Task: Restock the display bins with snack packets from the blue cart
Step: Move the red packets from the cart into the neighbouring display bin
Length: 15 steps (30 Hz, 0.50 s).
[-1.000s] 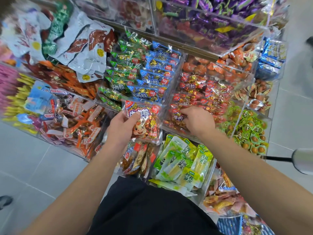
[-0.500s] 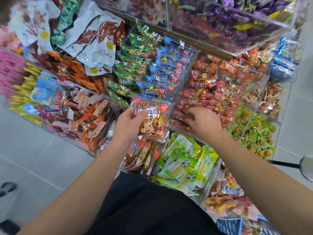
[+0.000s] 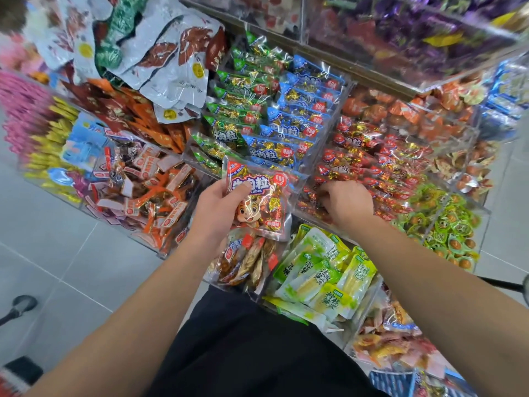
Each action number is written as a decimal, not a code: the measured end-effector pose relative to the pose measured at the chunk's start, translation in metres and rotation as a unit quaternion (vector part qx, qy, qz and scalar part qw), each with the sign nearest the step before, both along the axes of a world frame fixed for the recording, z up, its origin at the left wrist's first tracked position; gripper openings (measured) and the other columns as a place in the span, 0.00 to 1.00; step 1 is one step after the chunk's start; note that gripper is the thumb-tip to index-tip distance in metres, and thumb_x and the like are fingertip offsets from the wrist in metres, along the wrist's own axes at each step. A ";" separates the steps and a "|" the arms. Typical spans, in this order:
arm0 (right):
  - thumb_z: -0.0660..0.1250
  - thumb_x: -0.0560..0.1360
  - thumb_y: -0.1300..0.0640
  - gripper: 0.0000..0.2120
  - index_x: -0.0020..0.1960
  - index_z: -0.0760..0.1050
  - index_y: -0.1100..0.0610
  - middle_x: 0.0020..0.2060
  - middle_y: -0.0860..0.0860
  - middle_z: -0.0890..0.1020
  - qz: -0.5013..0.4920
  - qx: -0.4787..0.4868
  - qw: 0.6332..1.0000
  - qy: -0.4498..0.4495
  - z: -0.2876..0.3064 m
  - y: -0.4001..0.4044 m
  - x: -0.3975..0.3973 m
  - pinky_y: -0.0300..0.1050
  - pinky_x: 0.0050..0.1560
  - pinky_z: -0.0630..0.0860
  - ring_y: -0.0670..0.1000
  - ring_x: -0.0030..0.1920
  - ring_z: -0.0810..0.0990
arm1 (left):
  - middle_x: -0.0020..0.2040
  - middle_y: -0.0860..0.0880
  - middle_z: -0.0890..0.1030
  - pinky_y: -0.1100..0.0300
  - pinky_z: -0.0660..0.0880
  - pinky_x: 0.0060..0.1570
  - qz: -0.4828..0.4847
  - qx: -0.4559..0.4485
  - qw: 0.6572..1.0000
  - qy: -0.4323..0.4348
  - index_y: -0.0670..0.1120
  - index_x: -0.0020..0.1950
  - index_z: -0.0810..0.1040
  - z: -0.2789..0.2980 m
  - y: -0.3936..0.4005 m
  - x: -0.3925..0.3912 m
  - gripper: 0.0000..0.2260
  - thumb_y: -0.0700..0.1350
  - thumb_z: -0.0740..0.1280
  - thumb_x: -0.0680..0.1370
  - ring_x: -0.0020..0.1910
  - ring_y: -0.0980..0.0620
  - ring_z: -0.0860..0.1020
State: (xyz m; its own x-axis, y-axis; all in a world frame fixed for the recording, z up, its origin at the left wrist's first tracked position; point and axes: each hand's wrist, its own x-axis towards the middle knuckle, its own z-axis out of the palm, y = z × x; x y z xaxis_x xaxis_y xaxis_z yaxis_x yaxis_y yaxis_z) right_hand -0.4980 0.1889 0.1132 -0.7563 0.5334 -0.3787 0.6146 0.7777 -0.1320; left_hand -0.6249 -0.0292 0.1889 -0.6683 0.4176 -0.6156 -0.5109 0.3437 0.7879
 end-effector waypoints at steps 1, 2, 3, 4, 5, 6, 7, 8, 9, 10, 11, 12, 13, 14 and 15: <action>0.65 0.76 0.54 0.13 0.59 0.81 0.47 0.48 0.55 0.85 -0.014 -0.038 0.999 0.004 0.004 0.002 0.002 0.51 0.45 0.79 0.61 0.49 0.82 | 0.49 0.45 0.87 0.42 0.83 0.46 0.000 0.000 1.000 -0.002 0.53 0.46 0.85 0.001 0.001 0.000 0.06 0.48 0.69 0.80 0.50 0.40 0.85; 0.67 0.76 0.53 0.14 0.60 0.80 0.47 0.51 0.54 0.85 -0.029 -0.075 0.997 0.012 0.010 0.004 0.005 0.52 0.49 0.80 0.60 0.52 0.82 | 0.49 0.44 0.87 0.41 0.83 0.47 -0.002 -0.003 1.000 -0.003 0.51 0.47 0.84 0.003 0.001 0.000 0.06 0.48 0.69 0.80 0.51 0.38 0.85; 0.68 0.75 0.53 0.14 0.61 0.80 0.48 0.52 0.52 0.85 -0.046 -0.102 0.993 0.027 0.017 0.004 0.008 0.52 0.52 0.80 0.58 0.53 0.82 | 0.50 0.43 0.86 0.38 0.81 0.49 -0.006 -0.004 1.000 -0.002 0.49 0.48 0.83 0.005 0.002 0.000 0.06 0.49 0.68 0.80 0.52 0.37 0.84; 0.68 0.75 0.53 0.14 0.60 0.80 0.49 0.52 0.50 0.85 -0.063 -0.118 0.989 0.054 0.025 0.004 0.011 0.51 0.54 0.79 0.56 0.53 0.82 | 0.52 0.41 0.85 0.36 0.79 0.52 -0.011 -0.006 1.000 -0.002 0.47 0.49 0.82 0.007 0.002 0.000 0.06 0.49 0.68 0.80 0.54 0.37 0.83; 0.68 0.75 0.53 0.13 0.59 0.81 0.49 0.50 0.49 0.85 -0.083 -0.129 0.984 0.095 0.034 0.002 0.014 0.49 0.54 0.79 0.54 0.51 0.82 | 0.53 0.40 0.84 0.34 0.77 0.56 -0.016 -0.005 1.000 0.002 0.45 0.50 0.81 0.010 0.004 0.001 0.08 0.49 0.69 0.79 0.54 0.37 0.82; 0.68 0.75 0.53 0.11 0.57 0.81 0.50 0.48 0.47 0.85 -0.108 -0.142 0.973 0.146 0.044 -0.001 0.016 0.46 0.53 0.78 0.50 0.48 0.82 | 0.53 0.38 0.83 0.33 0.75 0.59 -0.028 -0.002 1.000 0.009 0.43 0.51 0.80 0.013 0.005 0.002 0.10 0.49 0.69 0.77 0.52 0.37 0.82; 0.68 0.75 0.52 0.09 0.55 0.81 0.49 0.45 0.43 0.84 -0.136 -0.168 0.957 0.195 0.055 -0.006 0.018 0.43 0.51 0.78 0.45 0.45 0.81 | 0.54 0.34 0.81 0.32 0.74 0.61 -0.046 0.003 0.999 0.015 0.40 0.52 0.79 0.014 0.008 0.003 0.11 0.48 0.69 0.77 0.52 0.36 0.81; 0.69 0.75 0.50 0.08 0.54 0.80 0.47 0.44 0.40 0.83 -0.161 -0.209 0.936 0.231 0.066 -0.010 0.019 0.41 0.48 0.77 0.41 0.43 0.80 | 0.54 0.33 0.80 0.33 0.74 0.62 -0.062 0.014 0.998 0.025 0.40 0.52 0.79 0.016 0.010 0.005 0.10 0.46 0.70 0.77 0.52 0.35 0.80; 0.69 0.76 0.48 0.08 0.54 0.79 0.46 0.44 0.39 0.82 -0.183 -0.266 0.913 0.251 0.076 -0.015 0.020 0.37 0.45 0.77 0.39 0.42 0.80 | 0.50 0.35 0.82 0.37 0.76 0.61 -0.076 0.025 0.996 0.033 0.43 0.50 0.82 0.016 0.014 0.006 0.05 0.44 0.70 0.79 0.51 0.38 0.81; 0.69 0.76 0.46 0.10 0.55 0.78 0.46 0.44 0.39 0.82 -0.203 -0.327 0.886 0.259 0.084 -0.019 0.021 0.34 0.41 0.76 0.38 0.41 0.80 | 0.45 0.42 0.84 0.43 0.79 0.57 -0.085 0.037 0.995 0.042 0.48 0.46 0.84 0.017 0.019 0.008 0.06 0.41 0.69 0.80 0.48 0.43 0.83; 0.70 0.76 0.46 0.10 0.56 0.78 0.47 0.43 0.40 0.83 -0.216 -0.378 0.862 0.261 0.089 -0.023 0.022 0.31 0.36 0.75 0.36 0.38 0.80 | 0.41 0.50 0.85 0.49 0.80 0.53 -0.095 0.048 0.993 0.057 0.52 0.43 0.85 0.018 0.023 0.010 0.11 0.39 0.68 0.80 0.44 0.50 0.83; 0.70 0.76 0.48 0.09 0.55 0.78 0.49 0.39 0.40 0.83 -0.220 -0.409 0.845 0.265 0.091 -0.025 0.024 0.28 0.32 0.72 0.35 0.33 0.79 | 0.40 0.54 0.85 0.54 0.81 0.49 -0.108 0.060 0.989 0.075 0.53 0.43 0.85 0.020 0.029 0.013 0.12 0.38 0.68 0.80 0.42 0.55 0.83; 0.71 0.76 0.51 0.06 0.52 0.79 0.51 0.34 0.39 0.82 -0.222 -0.422 0.835 0.275 0.091 -0.027 0.025 0.27 0.30 0.70 0.34 0.30 0.77 | 0.40 0.56 0.85 0.60 0.80 0.45 -0.125 0.061 0.985 0.103 0.52 0.44 0.84 0.021 0.036 0.015 0.11 0.39 0.68 0.80 0.41 0.58 0.83; 0.71 0.76 0.54 0.03 0.48 0.79 0.52 0.31 0.39 0.81 -0.237 -0.426 0.824 0.288 0.091 -0.027 0.026 0.27 0.30 0.70 0.35 0.28 0.76 | 0.40 0.59 0.85 0.65 0.78 0.42 -0.146 0.059 0.978 0.135 0.53 0.45 0.83 0.022 0.042 0.017 0.09 0.40 0.69 0.80 0.40 0.62 0.82; 0.71 0.76 0.57 0.02 0.45 0.79 0.52 0.29 0.39 0.80 -0.260 -0.426 0.810 0.307 0.089 -0.026 0.028 0.28 0.29 0.70 0.36 0.27 0.75 | 0.40 0.62 0.85 0.70 0.76 0.40 -0.171 0.051 0.968 0.178 0.54 0.46 0.81 0.024 0.048 0.018 0.07 0.41 0.70 0.80 0.39 0.66 0.81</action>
